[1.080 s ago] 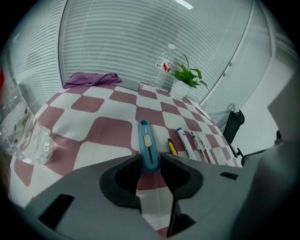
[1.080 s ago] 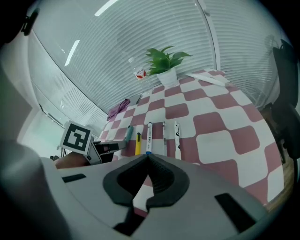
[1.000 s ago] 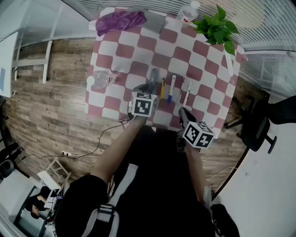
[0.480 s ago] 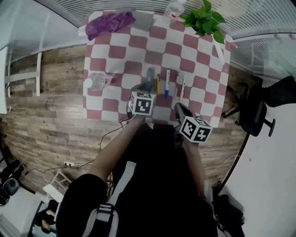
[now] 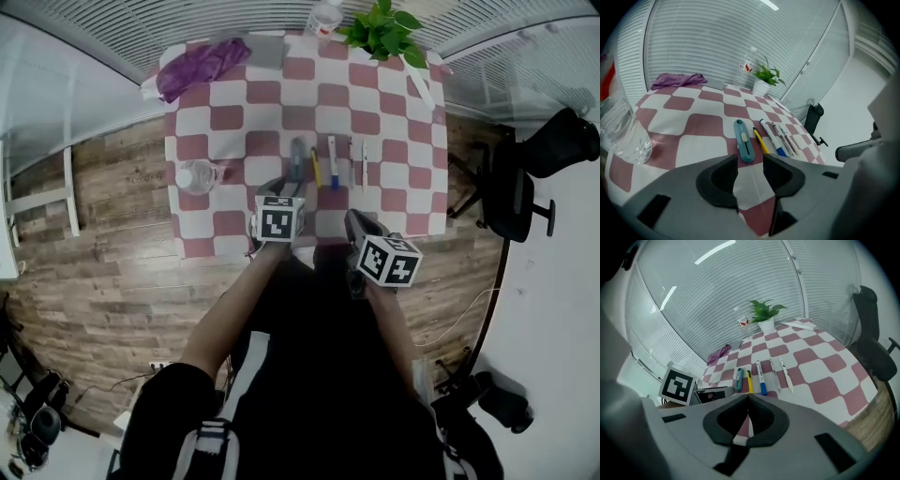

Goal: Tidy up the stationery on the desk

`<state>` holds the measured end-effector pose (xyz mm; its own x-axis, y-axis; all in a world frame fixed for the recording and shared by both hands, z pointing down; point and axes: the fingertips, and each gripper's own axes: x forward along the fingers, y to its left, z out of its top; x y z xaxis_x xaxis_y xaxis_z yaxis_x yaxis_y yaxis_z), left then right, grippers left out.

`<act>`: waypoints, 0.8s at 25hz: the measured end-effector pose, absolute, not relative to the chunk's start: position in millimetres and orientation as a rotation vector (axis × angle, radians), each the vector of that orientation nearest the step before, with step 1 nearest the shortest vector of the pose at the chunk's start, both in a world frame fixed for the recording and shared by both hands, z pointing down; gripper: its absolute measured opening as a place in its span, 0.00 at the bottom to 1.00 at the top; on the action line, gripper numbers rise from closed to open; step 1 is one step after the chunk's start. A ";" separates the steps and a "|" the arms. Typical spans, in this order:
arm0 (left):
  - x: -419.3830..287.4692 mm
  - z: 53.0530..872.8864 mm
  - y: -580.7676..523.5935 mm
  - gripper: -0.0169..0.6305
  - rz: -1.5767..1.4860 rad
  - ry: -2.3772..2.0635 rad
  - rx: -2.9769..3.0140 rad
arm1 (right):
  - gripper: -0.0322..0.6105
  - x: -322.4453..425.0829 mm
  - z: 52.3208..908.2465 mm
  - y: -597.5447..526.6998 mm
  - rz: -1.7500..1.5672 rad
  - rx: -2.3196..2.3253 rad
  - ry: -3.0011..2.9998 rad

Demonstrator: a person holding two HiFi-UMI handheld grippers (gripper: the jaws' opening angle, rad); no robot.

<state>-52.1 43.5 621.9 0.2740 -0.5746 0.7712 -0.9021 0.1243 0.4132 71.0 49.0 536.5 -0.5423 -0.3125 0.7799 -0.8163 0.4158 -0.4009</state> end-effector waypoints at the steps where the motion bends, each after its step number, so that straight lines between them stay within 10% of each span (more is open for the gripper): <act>1: -54.8 618.9 47.7 0.31 0.410 -1.414 1.568 | 0.08 69.1 535.4 54.1 1.056 0.951 -2.064; 9: -71.9 577.9 77.1 0.10 0.355 -1.491 1.613 | 0.08 58.2 512.8 48.4 0.972 0.900 -2.163; 20: -63.1 471.2 136.5 0.08 0.253 -1.680 1.741 | 0.08 68.9 447.3 79.1 0.915 0.597 -2.482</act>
<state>-63.1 136.5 471.2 0.1424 -0.8018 0.5804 -0.9371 0.0796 0.3399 68.9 79.1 447.3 -0.8165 -0.2440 0.5233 -0.5252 0.6903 -0.4976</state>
